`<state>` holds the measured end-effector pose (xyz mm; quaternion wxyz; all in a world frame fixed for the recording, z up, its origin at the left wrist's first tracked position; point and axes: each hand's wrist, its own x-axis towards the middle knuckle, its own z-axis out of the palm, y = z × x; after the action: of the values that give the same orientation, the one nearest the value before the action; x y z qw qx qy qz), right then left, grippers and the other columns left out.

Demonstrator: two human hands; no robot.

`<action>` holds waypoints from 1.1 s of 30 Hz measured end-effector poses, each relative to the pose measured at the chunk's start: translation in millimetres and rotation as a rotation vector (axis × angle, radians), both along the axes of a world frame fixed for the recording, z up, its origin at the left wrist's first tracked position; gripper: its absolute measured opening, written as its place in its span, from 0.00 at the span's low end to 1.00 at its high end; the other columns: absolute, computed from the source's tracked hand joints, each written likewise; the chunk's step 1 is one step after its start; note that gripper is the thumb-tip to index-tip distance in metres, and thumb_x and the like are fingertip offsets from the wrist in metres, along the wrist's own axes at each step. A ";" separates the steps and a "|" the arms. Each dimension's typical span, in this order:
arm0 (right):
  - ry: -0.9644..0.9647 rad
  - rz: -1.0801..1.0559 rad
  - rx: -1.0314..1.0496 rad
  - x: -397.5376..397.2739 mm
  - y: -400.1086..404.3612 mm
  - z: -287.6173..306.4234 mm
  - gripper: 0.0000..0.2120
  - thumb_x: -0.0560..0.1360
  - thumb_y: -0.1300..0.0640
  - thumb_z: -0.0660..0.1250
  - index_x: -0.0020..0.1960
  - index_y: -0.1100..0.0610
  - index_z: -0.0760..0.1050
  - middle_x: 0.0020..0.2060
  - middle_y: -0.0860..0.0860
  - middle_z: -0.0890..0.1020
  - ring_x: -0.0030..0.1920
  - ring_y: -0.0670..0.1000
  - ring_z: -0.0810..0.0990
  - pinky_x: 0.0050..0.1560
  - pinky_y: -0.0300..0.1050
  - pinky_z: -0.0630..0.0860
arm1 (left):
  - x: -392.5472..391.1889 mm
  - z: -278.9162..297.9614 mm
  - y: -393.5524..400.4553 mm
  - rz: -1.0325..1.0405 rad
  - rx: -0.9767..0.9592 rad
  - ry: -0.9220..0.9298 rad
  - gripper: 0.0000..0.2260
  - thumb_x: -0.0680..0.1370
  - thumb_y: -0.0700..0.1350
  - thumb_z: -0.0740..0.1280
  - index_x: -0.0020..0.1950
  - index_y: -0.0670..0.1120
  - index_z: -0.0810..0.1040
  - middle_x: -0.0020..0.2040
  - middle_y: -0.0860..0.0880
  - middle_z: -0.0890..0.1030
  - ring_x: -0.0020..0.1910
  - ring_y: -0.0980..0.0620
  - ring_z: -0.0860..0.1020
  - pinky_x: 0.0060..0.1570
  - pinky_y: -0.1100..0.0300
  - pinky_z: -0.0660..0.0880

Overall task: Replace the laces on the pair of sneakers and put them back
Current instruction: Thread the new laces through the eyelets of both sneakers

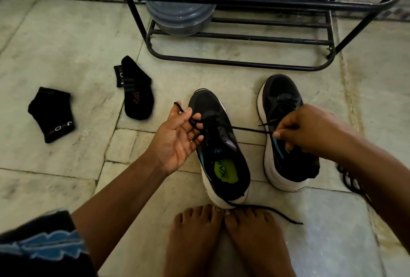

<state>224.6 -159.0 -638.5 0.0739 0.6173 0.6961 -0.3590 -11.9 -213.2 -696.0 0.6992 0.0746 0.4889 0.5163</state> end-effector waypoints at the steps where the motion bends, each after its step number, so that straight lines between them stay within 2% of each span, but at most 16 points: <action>1: 0.019 0.001 -0.012 -1.5 -1.9 -0.4 0.07 0.76 0.50 0.66 0.41 0.49 0.80 0.28 0.46 0.81 0.25 0.39 0.75 0.27 0.33 0.67 | -0.5 -0.6 0.5 -0.012 0.010 0.004 0.19 0.80 0.45 0.60 0.68 0.60 0.63 0.44 0.51 0.80 0.39 0.54 0.78 0.36 0.62 0.76; 3: 0.072 0.002 -0.037 -6.0 -5.5 -3.2 0.08 0.75 0.50 0.67 0.38 0.49 0.80 0.26 0.47 0.81 0.21 0.38 0.74 0.23 0.30 0.67 | -1.9 -1.0 2.0 -0.031 0.026 0.017 0.26 0.80 0.44 0.60 0.75 0.60 0.55 0.50 0.48 0.81 0.44 0.52 0.80 0.40 0.59 0.78; 4: 0.109 -0.001 -0.044 -8.0 -7.0 -4.9 0.09 0.75 0.50 0.67 0.38 0.49 0.79 0.27 0.47 0.82 0.22 0.39 0.75 0.23 0.29 0.66 | -2.9 -0.2 4.0 -0.044 0.033 0.050 0.26 0.80 0.43 0.59 0.75 0.59 0.56 0.54 0.47 0.81 0.47 0.50 0.80 0.44 0.58 0.78; 8: 0.318 -0.092 -0.021 -14.2 -7.8 -10.9 0.09 0.75 0.53 0.68 0.36 0.48 0.79 0.27 0.43 0.81 0.28 0.40 0.78 0.30 0.29 0.70 | -14.9 14.6 18.6 -0.162 0.150 0.425 0.15 0.81 0.41 0.57 0.64 0.55 0.73 0.62 0.49 0.77 0.60 0.50 0.76 0.57 0.53 0.74; 11: 0.426 -0.171 0.054 -18.1 -5.2 -17.2 0.06 0.73 0.55 0.70 0.39 0.48 0.81 0.31 0.44 0.80 0.34 0.41 0.77 0.38 0.35 0.70 | -27.2 26.5 30.3 -0.164 0.214 0.947 0.11 0.80 0.42 0.61 0.59 0.53 0.77 0.54 0.49 0.80 0.52 0.49 0.78 0.54 0.50 0.76; 13: 0.469 -0.182 0.086 -21.2 -5.1 -21.0 0.06 0.73 0.57 0.70 0.40 0.48 0.82 0.34 0.43 0.80 0.35 0.37 0.77 0.39 0.33 0.69 | -30.0 25.8 32.9 -0.107 0.201 1.176 0.09 0.80 0.44 0.62 0.59 0.51 0.76 0.50 0.50 0.81 0.47 0.50 0.80 0.52 0.49 0.77; 15: 0.506 -0.184 0.093 -25.8 -6.3 -25.7 0.06 0.73 0.59 0.70 0.42 0.48 0.82 0.35 0.41 0.81 0.36 0.34 0.76 0.40 0.30 0.68 | -25.2 23.3 28.8 -0.040 0.206 1.183 0.10 0.79 0.43 0.63 0.60 0.50 0.73 0.53 0.53 0.79 0.45 0.55 0.80 0.50 0.55 0.79; 17: 0.532 -0.191 0.085 -31.5 -8.7 -31.4 0.06 0.74 0.60 0.69 0.45 0.50 0.83 0.35 0.41 0.81 0.35 0.34 0.76 0.39 0.27 0.69 | -15.4 19.9 19.9 -0.107 0.272 1.189 0.11 0.79 0.42 0.64 0.60 0.52 0.72 0.48 0.55 0.78 0.38 0.59 0.78 0.38 0.66 0.77; 18: 0.553 -0.207 0.065 -34.2 -9.7 -34.4 0.06 0.74 0.62 0.69 0.45 0.52 0.82 0.34 0.43 0.81 0.33 0.35 0.76 0.36 0.28 0.71 | -8.3 18.1 15.4 -0.226 0.316 1.215 0.10 0.79 0.43 0.64 0.58 0.53 0.74 0.44 0.56 0.77 0.33 0.62 0.75 0.32 0.71 0.72; 20: 0.607 -0.252 -0.001 -38.6 -9.7 -38.7 0.06 0.75 0.64 0.67 0.44 0.56 0.80 0.33 0.50 0.80 0.30 0.40 0.76 0.33 0.31 0.74 | 6.0 14.0 8.2 -0.529 0.368 1.299 0.07 0.79 0.46 0.64 0.55 0.54 0.78 0.38 0.58 0.76 0.31 0.65 0.74 0.30 0.75 0.68; 22: 0.669 -0.304 -0.078 -41.9 -6.6 -41.0 0.04 0.76 0.66 0.65 0.45 0.61 0.78 0.34 0.54 0.81 0.31 0.46 0.78 0.33 0.35 0.77 | 14.2 8.3 3.9 -0.729 0.319 1.381 0.07 0.78 0.49 0.65 0.55 0.54 0.79 0.37 0.58 0.76 0.37 0.63 0.75 0.35 0.73 0.68; 23: 0.701 -0.338 -0.118 -42.9 -4.6 -42.0 0.03 0.76 0.67 0.64 0.46 0.64 0.77 0.34 0.55 0.81 0.31 0.48 0.78 0.33 0.36 0.78 | 15.7 6.5 3.2 -0.761 0.271 1.391 0.07 0.78 0.50 0.65 0.54 0.54 0.80 0.36 0.58 0.76 0.37 0.61 0.75 0.35 0.71 0.68; 26: 0.764 -0.436 -0.203 -47.0 -0.9 -47.6 0.02 0.75 0.68 0.65 0.45 0.63 0.75 0.33 0.55 0.81 0.31 0.48 0.79 0.33 0.37 0.78 | 14.2 5.0 5.8 -0.715 0.184 1.416 0.04 0.76 0.49 0.67 0.48 0.52 0.81 0.32 0.57 0.74 0.34 0.59 0.74 0.33 0.66 0.67; 28: 0.736 -0.449 -0.189 -49.2 -2.0 -54.2 0.04 0.74 0.67 0.67 0.42 0.61 0.76 0.32 0.53 0.79 0.30 0.45 0.77 0.32 0.35 0.77 | 15.0 6.1 7.8 -0.700 0.160 1.423 0.04 0.75 0.47 0.67 0.47 0.52 0.81 0.31 0.57 0.74 0.34 0.58 0.75 0.33 0.65 0.67; 31: 0.730 -0.453 -0.198 -52.3 -4.2 -62.0 0.05 0.73 0.67 0.68 0.41 0.60 0.78 0.30 0.51 0.78 0.29 0.45 0.76 0.32 0.36 0.77 | 19.4 5.0 9.7 -0.749 0.150 1.430 0.11 0.75 0.46 0.66 0.56 0.51 0.82 0.33 0.56 0.77 0.41 0.52 0.79 0.39 0.62 0.72; 33: 0.760 -0.424 -0.233 -53.7 -3.3 -62.7 0.04 0.73 0.68 0.68 0.41 0.61 0.77 0.30 0.52 0.79 0.29 0.46 0.77 0.33 0.37 0.77 | 21.6 0.2 10.4 -0.758 0.141 1.410 0.15 0.74 0.46 0.67 0.60 0.51 0.80 0.33 0.54 0.77 0.39 0.53 0.78 0.39 0.63 0.72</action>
<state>170.9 -162.3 -701.2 -0.1932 0.5580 0.4869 -0.6436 9.7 -202.8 -695.8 0.3471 0.5882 0.7229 0.1048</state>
